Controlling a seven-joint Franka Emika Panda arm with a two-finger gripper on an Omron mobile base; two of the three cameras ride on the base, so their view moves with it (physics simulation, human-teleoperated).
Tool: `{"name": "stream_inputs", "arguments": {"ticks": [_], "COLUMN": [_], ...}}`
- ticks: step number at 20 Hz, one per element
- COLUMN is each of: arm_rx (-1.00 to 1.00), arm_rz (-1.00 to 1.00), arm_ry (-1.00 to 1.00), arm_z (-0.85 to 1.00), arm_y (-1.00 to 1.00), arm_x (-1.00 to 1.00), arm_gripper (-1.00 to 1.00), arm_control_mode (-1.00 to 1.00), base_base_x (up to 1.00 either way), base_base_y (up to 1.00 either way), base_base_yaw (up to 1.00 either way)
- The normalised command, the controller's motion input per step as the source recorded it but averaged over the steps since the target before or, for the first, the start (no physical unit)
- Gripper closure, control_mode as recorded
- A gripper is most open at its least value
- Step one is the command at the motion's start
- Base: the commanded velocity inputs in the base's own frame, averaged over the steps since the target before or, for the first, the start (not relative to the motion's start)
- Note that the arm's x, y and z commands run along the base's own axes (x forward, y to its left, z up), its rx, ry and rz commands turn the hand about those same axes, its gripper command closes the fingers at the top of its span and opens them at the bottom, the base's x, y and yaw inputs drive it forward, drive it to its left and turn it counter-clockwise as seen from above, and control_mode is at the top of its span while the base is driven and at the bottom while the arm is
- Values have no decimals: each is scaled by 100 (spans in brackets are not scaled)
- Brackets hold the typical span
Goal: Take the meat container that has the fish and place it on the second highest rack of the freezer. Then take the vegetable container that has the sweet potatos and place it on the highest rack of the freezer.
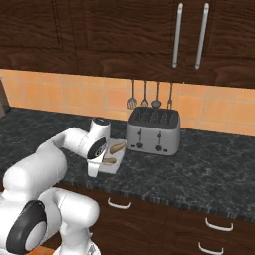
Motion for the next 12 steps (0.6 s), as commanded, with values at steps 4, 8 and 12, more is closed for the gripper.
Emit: {"name": "stream_inputs", "arguments": {"ticks": [4, 8, 12], "arm_rx": [0, 0, 0], "arm_rz": [0, 0, 0], "arm_ry": [-5, -6, -3], "arm_z": [100, 100, 100], "arm_y": [2, 18, 15], "arm_x": [-98, -98, -87], "arm_gripper": [100, 100, 100], "arm_control_mode": [-100, -100, -100], "base_base_x": [0, 0, 0], "base_base_y": [0, 0, 0], "base_base_yaw": [0, 0, 0]}}
